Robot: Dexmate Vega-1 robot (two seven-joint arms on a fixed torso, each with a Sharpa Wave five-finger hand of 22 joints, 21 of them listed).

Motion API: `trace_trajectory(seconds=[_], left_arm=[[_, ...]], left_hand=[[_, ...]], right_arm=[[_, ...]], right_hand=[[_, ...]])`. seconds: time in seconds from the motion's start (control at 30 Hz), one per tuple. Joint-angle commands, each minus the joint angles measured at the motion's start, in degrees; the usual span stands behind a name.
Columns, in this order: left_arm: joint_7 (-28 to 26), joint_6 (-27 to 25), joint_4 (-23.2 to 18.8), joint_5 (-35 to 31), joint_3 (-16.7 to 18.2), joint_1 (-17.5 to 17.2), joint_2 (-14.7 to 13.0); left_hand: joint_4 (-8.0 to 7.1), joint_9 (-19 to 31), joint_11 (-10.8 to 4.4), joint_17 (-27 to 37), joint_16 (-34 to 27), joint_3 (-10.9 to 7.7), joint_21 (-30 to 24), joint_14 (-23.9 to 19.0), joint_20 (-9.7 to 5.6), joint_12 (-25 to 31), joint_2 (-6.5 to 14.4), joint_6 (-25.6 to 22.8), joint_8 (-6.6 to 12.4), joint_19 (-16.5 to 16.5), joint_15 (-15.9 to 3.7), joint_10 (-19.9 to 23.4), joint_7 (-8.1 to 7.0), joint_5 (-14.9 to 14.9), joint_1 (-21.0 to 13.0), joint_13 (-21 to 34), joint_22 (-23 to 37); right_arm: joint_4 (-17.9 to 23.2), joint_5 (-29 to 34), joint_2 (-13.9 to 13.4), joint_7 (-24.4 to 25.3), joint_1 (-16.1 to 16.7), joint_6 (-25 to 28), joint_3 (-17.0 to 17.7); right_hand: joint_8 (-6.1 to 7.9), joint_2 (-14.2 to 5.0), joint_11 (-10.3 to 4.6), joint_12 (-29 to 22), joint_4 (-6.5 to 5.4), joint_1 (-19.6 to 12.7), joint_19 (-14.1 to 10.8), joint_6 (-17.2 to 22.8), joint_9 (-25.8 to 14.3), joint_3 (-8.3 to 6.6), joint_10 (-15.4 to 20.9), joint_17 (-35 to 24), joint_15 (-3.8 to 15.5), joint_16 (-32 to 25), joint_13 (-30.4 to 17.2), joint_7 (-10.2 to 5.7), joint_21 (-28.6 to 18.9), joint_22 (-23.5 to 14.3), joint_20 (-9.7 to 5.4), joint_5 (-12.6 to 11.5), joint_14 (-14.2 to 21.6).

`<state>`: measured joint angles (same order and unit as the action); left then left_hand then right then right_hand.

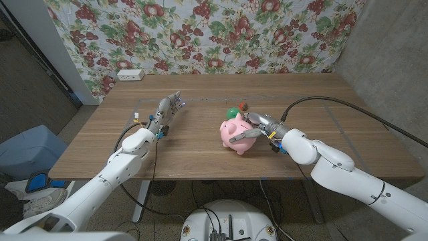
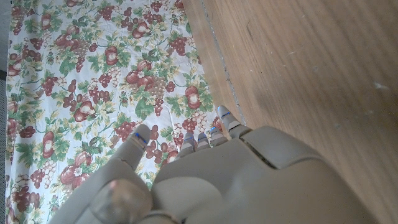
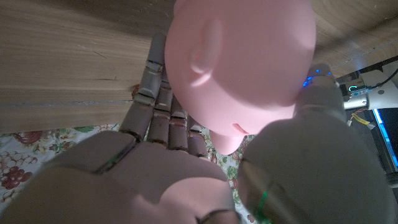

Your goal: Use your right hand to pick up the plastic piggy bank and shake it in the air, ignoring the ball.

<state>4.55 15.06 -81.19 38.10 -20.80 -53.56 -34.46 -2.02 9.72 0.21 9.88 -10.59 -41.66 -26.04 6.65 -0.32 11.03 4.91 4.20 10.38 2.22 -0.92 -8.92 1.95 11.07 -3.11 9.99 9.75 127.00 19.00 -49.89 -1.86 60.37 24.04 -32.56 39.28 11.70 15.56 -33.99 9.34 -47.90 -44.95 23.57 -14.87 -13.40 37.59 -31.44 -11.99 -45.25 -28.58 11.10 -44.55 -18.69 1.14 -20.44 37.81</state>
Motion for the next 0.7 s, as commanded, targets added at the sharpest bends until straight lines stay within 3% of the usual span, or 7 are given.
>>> trace_trajectory(seconds=[0.03,0.7], left_arm=[[0.13,-0.02,0.65,-0.28,-0.35,0.94,0.59],[0.18,0.23,1.94,-0.37,-0.73,2.13,1.66]], left_hand=[[0.34,0.17,0.24,0.02,0.11,-0.12,0.17,0.27,0.04,-0.14,4.0,0.26,-0.09,-0.31,0.12,-0.12,0.03,0.22,0.43,0.14,0.09],[0.54,0.17,0.24,0.03,0.12,-0.05,0.59,0.25,0.04,-0.1,3.87,0.17,-0.05,-0.5,0.12,-0.04,0.04,0.19,0.44,0.14,0.1]], right_arm=[[-1.54,-6.23,0.67,8.31,2.55,-3.05,3.39],[-3.64,-13.61,2.44,18.88,7.53,-8.62,8.97]], right_hand=[[1.05,-15.31,-14.78,-8.16,0.11,-16.17,-3.42,31.58,-7.28,-12.71,24.37,-32.16,24.01,-16.08,-13.79,-2.74,-0.84,0.12,-2.74,-4.61,22.3],[1.78,-14.18,-14.84,-9.11,-0.06,-15.86,-3.65,32.01,-9.43,-13.94,25.08,-36.54,24.02,-16.92,-15.62,-2.7,-2.93,1.2,-3.17,-8.35,23.15]])
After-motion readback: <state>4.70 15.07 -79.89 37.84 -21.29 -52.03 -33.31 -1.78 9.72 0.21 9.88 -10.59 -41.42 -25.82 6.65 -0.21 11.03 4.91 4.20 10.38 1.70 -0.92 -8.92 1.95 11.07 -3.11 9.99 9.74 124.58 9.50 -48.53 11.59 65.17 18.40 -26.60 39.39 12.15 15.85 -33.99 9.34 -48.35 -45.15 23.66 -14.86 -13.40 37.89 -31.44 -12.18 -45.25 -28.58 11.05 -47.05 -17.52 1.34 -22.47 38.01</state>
